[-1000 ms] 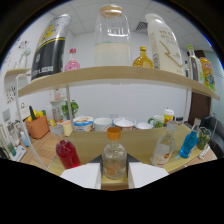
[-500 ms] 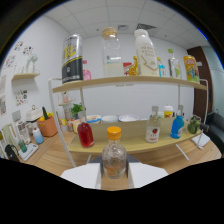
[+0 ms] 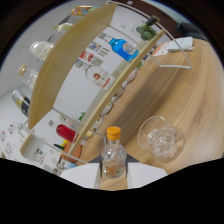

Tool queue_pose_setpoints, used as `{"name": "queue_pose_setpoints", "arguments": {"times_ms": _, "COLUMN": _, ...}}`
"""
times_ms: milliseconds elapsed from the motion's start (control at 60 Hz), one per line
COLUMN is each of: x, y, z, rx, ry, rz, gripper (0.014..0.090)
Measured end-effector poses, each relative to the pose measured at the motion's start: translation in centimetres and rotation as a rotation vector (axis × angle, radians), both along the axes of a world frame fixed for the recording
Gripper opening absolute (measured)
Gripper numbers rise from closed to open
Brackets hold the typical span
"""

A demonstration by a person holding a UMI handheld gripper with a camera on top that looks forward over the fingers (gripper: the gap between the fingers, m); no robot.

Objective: Make me a cup of Mount Fuji.

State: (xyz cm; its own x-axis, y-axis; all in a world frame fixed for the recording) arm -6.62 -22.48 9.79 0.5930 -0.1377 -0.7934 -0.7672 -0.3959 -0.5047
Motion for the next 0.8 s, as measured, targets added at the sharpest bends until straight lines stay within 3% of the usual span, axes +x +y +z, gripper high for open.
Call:
{"name": "queue_pose_setpoints", "arguments": {"times_ms": 417, "x": 0.0, "y": 1.5, "z": 3.1, "rx": -0.011, "ry": 0.830, "rz": -0.113, "gripper": 0.0349}}
{"name": "queue_pose_setpoints", "arguments": {"times_ms": 683, "x": 0.0, "y": 1.1, "z": 3.4, "rx": -0.013, "ry": 0.857, "rz": -0.122, "gripper": 0.0348}}
{"name": "queue_pose_setpoints", "arguments": {"times_ms": 800, "x": -0.2, "y": 0.7, "z": 4.9, "rx": 0.036, "ry": 0.657, "rz": -0.109, "gripper": 0.0350}}
